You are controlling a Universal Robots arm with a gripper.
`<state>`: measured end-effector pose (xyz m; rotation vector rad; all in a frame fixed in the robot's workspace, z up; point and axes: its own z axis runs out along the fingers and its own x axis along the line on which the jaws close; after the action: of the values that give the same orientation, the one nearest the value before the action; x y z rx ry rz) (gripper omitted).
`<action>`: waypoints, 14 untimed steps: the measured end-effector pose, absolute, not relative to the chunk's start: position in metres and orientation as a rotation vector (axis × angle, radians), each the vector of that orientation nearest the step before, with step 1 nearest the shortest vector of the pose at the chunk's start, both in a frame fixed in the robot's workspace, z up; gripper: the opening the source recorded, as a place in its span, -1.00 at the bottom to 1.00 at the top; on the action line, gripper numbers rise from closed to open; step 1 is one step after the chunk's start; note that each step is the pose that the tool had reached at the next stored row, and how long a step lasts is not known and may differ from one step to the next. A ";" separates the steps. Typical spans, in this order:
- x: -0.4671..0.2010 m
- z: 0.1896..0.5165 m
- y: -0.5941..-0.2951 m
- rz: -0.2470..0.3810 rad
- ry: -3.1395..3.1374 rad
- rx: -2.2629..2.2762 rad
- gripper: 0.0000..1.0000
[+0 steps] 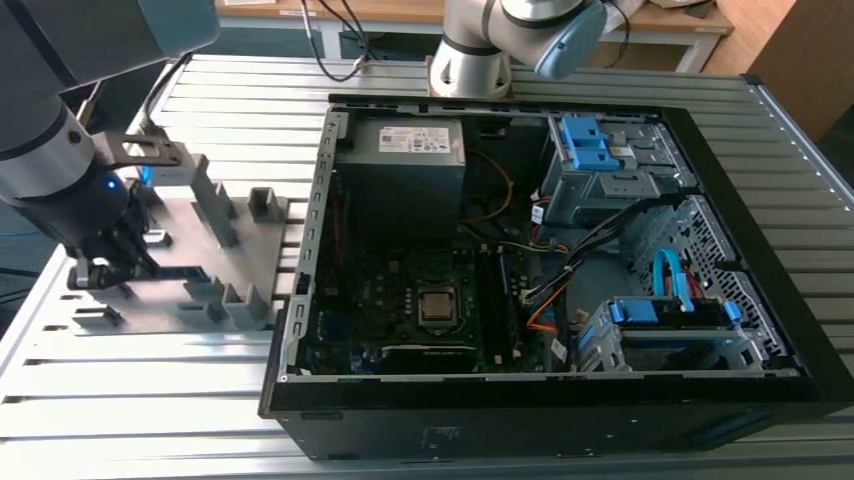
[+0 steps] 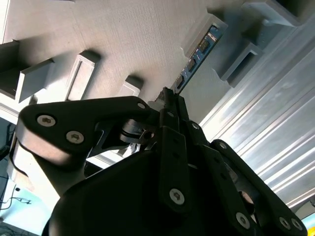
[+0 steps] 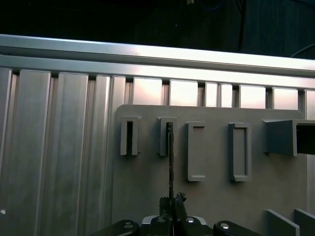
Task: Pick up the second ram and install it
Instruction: 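Pick up the second ram and move it above second insertion slot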
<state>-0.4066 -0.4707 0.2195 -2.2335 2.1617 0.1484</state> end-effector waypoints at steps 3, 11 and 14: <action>-0.407 0.222 -0.471 0.148 2.162 -2.233 -0.73; -0.407 0.228 -0.471 0.148 2.162 -2.233 -0.73; -0.407 0.230 -0.471 0.148 2.162 -2.233 -0.73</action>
<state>-0.4066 -0.4707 0.2296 -2.2334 2.1616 0.1484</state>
